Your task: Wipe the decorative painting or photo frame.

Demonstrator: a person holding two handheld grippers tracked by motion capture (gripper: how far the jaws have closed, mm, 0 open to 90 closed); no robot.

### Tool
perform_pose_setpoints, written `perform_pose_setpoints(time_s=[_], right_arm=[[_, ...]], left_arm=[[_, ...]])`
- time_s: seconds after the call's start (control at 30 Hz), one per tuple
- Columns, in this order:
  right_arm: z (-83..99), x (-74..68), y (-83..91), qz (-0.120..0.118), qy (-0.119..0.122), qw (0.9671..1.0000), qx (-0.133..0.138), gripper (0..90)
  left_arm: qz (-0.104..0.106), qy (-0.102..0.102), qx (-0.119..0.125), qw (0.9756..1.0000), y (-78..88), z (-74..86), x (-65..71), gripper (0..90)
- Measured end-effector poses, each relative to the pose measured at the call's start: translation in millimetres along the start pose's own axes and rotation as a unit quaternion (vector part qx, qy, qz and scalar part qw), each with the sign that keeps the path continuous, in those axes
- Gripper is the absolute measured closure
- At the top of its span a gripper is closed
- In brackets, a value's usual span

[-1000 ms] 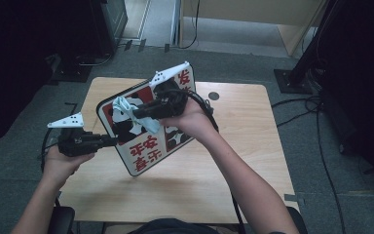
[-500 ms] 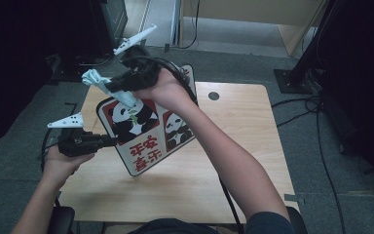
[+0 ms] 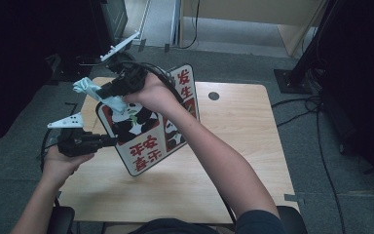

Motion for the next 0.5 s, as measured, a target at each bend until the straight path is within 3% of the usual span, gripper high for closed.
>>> perform_pose_setpoints(time_s=[0.1,0.5], right_arm=[[1.0,2.9,0.3,-0.005,-0.013,0.9999,0.004,80.4],[4.9,10.2,6.9,0.005,-0.016,0.9999,0.005,80.4]], left_arm=[[-0.001,-0.001,-0.002,1.0,0.2,0.2,0.4,78.5],[0.002,-0.001,-0.001,1.0,0.2,0.5,0.9,78.5]])
Point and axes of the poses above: each handheld gripper's, and its own axes: y roughly backward along the jaws, z roughly out of its underside, x roughly to its right, the point moved 9 cm from there along -y, roughly forward along the jaws, and after that the axes turned 3 degrees about -z, right-handed, at the moved point
